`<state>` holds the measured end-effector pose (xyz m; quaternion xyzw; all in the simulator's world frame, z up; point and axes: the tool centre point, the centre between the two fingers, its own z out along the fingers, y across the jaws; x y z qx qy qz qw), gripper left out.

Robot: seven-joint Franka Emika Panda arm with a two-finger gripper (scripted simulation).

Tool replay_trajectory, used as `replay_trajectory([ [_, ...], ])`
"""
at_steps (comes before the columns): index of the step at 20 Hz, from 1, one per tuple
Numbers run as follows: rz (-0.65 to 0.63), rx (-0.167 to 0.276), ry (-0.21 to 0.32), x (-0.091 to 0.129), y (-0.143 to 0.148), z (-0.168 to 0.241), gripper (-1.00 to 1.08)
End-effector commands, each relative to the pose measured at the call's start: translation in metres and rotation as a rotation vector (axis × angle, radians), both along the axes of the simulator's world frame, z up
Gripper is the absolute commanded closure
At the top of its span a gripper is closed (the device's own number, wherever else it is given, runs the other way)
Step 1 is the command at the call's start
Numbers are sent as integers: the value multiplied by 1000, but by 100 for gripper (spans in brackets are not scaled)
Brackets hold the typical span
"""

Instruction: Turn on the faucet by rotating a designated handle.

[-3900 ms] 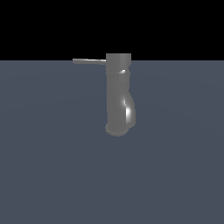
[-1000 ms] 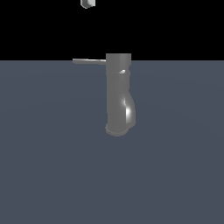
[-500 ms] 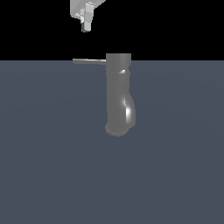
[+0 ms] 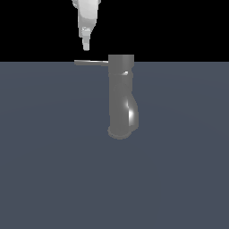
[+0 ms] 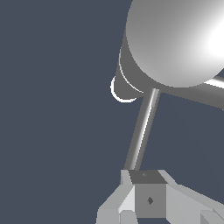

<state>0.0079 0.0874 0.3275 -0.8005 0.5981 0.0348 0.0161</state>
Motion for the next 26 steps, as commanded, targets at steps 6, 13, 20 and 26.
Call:
replay_trajectory([
  [6,-160,-41,-11,25,13,-26,108],
  [13,-243,-65,-23,37,19,-39,108],
  [20,-264,-72,-27,40,21,-43,108],
  [26,-263,-72,-27,32,21,-43,108],
])
